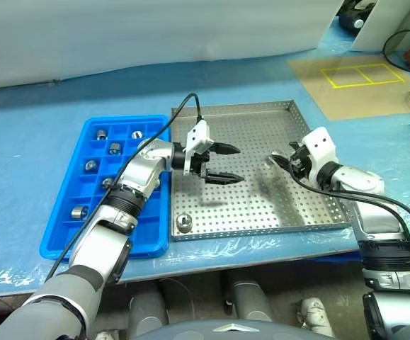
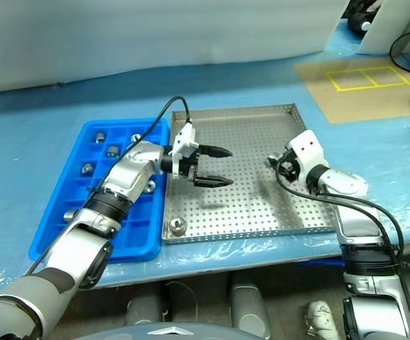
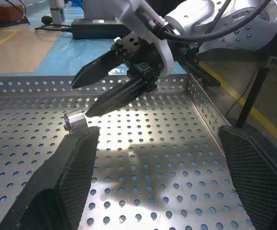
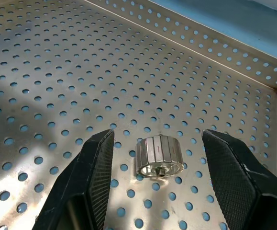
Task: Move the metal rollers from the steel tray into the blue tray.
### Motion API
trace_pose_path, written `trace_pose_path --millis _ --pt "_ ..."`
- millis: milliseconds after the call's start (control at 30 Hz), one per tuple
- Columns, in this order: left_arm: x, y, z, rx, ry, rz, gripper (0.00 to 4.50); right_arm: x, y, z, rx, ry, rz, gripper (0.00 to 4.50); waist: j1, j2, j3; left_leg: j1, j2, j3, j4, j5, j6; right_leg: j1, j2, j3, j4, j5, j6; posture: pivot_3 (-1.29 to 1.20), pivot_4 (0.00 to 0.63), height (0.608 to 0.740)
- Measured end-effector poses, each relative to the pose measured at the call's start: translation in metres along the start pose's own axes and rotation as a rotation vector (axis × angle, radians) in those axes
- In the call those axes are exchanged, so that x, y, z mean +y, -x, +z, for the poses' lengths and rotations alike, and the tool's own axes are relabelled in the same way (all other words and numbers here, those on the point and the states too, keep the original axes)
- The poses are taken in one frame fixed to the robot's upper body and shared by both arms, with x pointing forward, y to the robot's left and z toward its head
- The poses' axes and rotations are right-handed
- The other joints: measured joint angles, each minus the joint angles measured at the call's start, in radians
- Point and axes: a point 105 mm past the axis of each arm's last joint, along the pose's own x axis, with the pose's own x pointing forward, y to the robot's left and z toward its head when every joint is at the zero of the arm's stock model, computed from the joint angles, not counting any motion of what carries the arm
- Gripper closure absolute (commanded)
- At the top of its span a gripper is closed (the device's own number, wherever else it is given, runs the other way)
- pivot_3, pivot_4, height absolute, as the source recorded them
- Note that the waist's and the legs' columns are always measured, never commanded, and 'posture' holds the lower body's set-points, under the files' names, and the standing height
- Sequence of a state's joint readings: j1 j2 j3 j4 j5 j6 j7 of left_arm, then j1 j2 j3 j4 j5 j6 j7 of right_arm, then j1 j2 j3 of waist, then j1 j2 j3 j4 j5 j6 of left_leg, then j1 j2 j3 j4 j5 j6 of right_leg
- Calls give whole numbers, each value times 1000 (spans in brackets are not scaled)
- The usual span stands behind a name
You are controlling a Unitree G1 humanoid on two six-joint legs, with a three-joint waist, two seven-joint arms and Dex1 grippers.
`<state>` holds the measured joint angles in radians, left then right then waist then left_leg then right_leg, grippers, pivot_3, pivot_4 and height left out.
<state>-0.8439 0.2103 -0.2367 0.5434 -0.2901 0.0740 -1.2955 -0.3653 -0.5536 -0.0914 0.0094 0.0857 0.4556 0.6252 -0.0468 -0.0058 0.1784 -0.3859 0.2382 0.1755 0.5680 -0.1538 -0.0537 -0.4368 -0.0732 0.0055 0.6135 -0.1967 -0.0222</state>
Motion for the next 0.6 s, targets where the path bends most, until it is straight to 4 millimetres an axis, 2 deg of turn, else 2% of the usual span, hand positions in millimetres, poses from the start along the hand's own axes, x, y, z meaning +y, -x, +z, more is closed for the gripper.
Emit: trace_pose_path --millis 100,200,300,400,567,600 --pt "0 2 1 -2 -2 0 255 5 -10 -14 24 -54 6 1514 0 0 0 -1 0 0 0 -1 1 1 0 0 -2 0 0 -467 150 740" --pt "1 3 1 1 -6 4 255 8 -19 -13 11 -64 14 1514 0 0 0 -1 0 0 0 -1 2 1 0 0 -3 0 0 -449 150 740" --pt "2 6 2 9 -14 10 255 3 -28 -18 19 -82 -16 1514 2 0 0 -1 0 0 -1 -1 2 2 0 -1 -3 0 0 -445 150 740" --pt "3 12 3 20 -25 29 255 -5 -33 -37 69 -112 -56 1514 4 0 0 -1 0 0 -1 -1 2 2 0 -1 -4 0 0 -412 150 740" --pt "3 21 -2 33 -12 65 255 -9 -36 -40 55 -109 -61 1514 5 0 0 1 0 0 0 -2 3 5 -1 -1 -5 0 -1 -393 150 740" --pt "2 21 -2 34 -14 67 255 -9 -36 -40 53 -108 -61 1687 5 0 0 1 0 0 0 -2 3 5 -1 -1 -5 0 -1 -390 150 740"
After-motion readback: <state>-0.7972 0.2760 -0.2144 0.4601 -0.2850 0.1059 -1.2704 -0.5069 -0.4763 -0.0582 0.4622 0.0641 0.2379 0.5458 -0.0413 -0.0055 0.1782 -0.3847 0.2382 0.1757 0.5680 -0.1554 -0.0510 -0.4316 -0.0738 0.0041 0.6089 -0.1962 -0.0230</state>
